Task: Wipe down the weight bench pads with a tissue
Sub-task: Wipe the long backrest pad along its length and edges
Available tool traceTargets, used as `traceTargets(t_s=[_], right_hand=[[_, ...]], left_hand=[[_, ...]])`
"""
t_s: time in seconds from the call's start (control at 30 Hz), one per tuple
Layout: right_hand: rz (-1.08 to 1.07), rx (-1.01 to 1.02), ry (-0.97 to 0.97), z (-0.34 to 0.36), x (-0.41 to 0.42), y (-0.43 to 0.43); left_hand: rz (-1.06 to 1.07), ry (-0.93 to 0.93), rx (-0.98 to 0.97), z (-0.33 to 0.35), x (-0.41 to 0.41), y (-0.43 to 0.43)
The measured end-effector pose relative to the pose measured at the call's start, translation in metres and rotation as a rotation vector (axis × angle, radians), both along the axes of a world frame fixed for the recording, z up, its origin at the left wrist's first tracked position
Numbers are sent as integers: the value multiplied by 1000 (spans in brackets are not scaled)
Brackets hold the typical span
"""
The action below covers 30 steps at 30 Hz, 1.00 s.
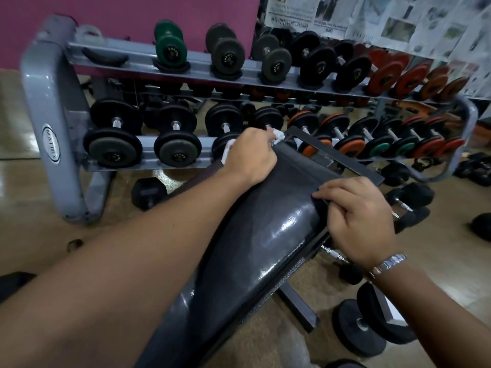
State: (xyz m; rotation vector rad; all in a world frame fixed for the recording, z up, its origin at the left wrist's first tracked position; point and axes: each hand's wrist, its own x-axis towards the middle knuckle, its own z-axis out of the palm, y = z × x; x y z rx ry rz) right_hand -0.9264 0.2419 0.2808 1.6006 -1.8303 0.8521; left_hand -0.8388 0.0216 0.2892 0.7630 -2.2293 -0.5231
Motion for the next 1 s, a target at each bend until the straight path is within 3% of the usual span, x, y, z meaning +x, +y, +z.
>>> traceTargets(t_s=[0.53,0.87,1.0], right_hand=[[-166,287,31,16,24,15],[-136,254,-352,39,21,26],[-150,196,-396,36,35,23]], left_hand=[[-192,24,-32,-16,18,102],[-248,84,-14,-19,34,141],[-265,78,233,-7,37,154]])
